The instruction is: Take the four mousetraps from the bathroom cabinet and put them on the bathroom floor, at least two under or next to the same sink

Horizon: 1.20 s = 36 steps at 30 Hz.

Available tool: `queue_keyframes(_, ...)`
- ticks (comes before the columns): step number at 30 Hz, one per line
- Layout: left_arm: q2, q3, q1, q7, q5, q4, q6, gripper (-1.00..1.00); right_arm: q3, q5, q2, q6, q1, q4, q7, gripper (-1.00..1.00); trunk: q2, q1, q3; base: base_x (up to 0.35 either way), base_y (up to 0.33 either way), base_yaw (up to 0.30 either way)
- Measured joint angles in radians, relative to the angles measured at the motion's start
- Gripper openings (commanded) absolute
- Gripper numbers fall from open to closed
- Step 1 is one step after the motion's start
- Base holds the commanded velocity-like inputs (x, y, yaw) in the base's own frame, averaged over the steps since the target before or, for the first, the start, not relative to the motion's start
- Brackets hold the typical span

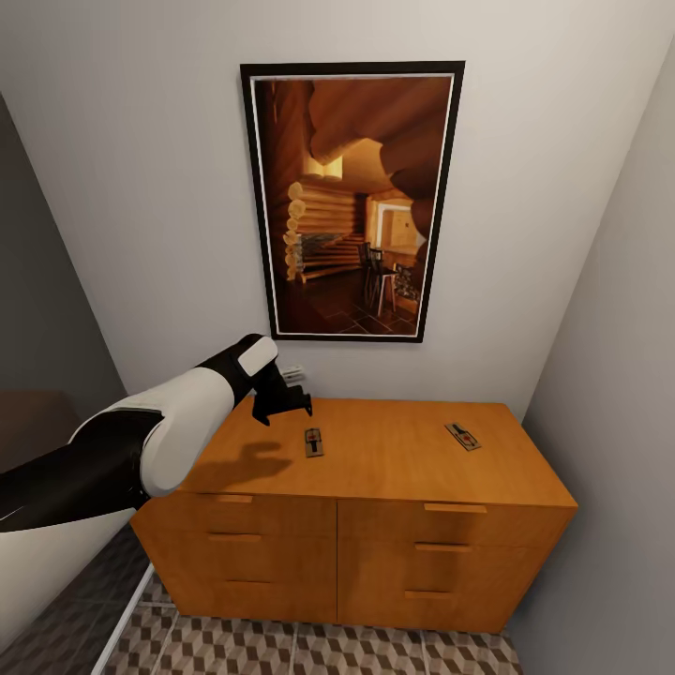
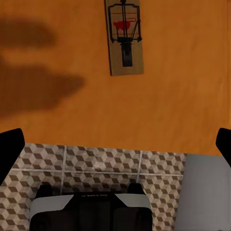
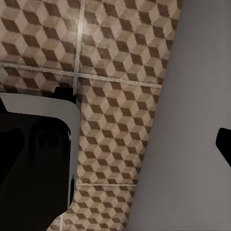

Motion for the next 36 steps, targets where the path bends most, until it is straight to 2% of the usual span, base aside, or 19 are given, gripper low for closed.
queue_keyframes(7, 0.000, -0.001, 0.001, 0.003, -0.001, 0.000, -0.002, 1.00, -0.001, 0.000, 0.000, 0.001, 0.000, 0.000, 0.000, 1.00, 0.000, 0.000, 0.000, 0.000, 0.000, -0.025)
queue_keyframes(19, 0.000, -0.002, 0.001, 0.004, 0.000, 0.000, -0.003, 1.00, -0.001, -0.001, 0.000, 0.001, 0.000, 0.000, 0.000, 1.00, 0.000, 0.000, 0.000, 0.000, 0.000, -0.216)
queue_keyframes(27, 0.000, -0.001, 0.001, 0.006, -0.002, 0.000, -0.003, 1.00, -0.001, 0.000, 0.000, 0.001, 0.000, 0.000, 0.000, 1.00, 0.000, 0.000, 0.000, 0.000, 0.000, -0.066)
queue_keyframes(33, 0.000, -0.002, 0.001, 0.037, -0.002, 0.000, -0.004, 1.00, 0.000, 0.000, 0.000, 0.001, 0.000, 0.000, 0.000, 1.00, 0.000, 0.000, 0.000, 0.000, 0.000, -0.011)
queue_keyframes(36, 0.000, -0.002, 0.001, 0.072, -0.003, 0.000, -0.004, 1.00, 0.000, 0.000, 0.000, 0.001, 0.000, 0.000, 0.000, 1.00, 0.000, 0.000, 0.000, 0.000, 0.000, -0.053)
